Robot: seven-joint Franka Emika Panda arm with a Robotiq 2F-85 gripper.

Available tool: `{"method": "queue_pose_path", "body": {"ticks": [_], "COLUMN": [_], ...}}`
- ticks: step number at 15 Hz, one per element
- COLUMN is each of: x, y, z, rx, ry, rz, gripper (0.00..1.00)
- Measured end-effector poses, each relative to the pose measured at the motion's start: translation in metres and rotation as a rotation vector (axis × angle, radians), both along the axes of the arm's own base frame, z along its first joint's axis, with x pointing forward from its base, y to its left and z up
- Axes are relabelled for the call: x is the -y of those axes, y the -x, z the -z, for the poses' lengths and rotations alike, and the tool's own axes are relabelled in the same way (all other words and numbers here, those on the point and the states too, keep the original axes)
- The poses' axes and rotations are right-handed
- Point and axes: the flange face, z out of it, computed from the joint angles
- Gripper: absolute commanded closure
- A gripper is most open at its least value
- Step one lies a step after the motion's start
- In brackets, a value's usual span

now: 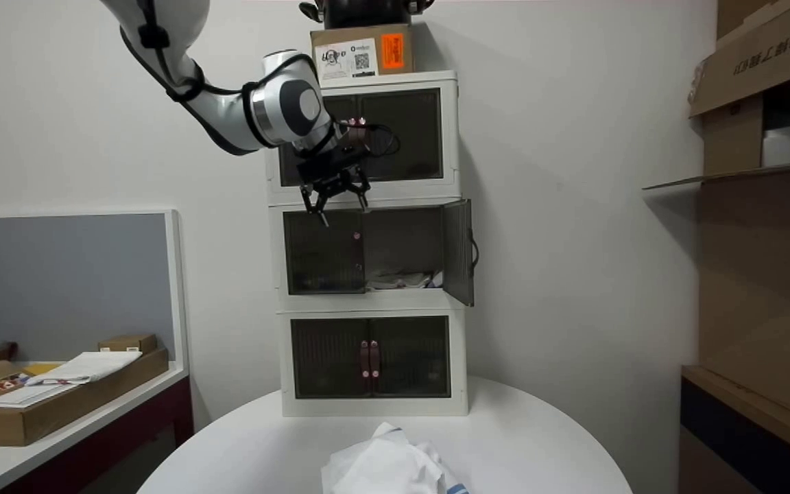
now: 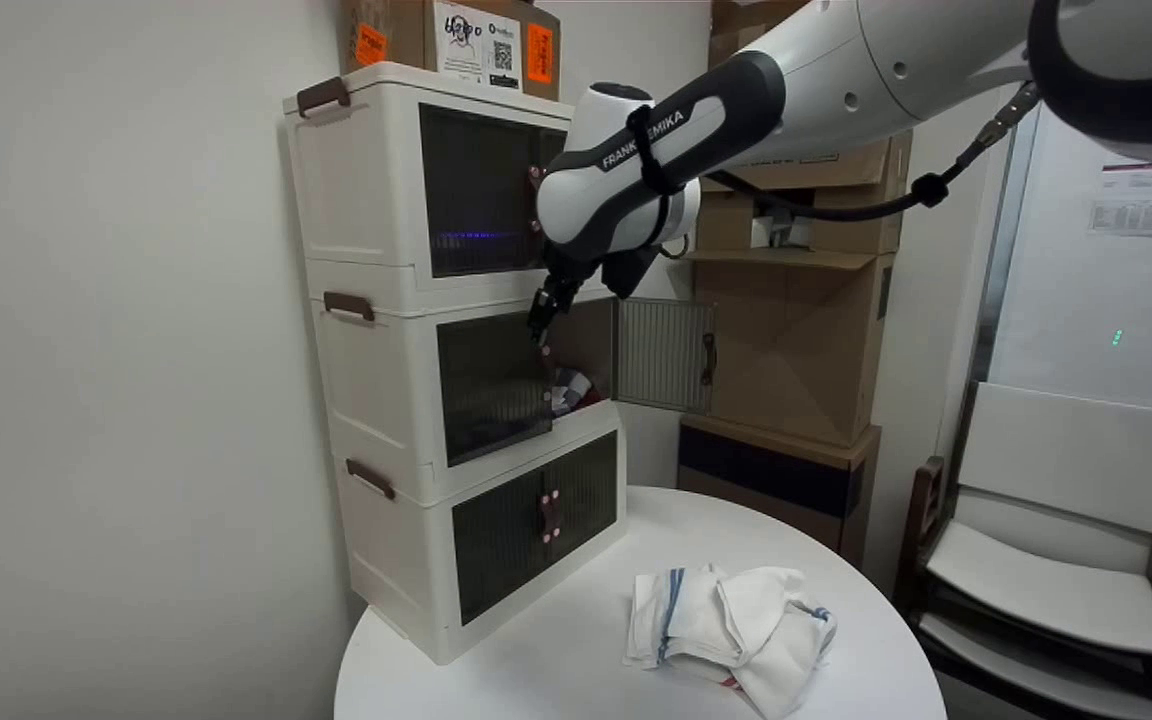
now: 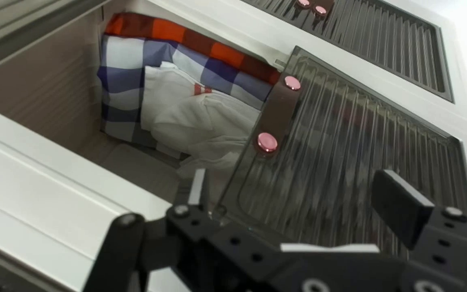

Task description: Open the left door on the middle cabinet.

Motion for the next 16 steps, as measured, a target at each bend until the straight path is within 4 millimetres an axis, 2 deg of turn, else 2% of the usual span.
{"method": "queue_pose_path", "body": {"ticks": [11, 16], "x": [0.017, 0.016], "y": [-0.005, -0.006], "z": [0.001, 0.006], "rx": [0.024, 0.017], "ry": [0.026, -0.019], "rz": [-0.118, -0.166], "gripper": [0.00, 0.00]}}
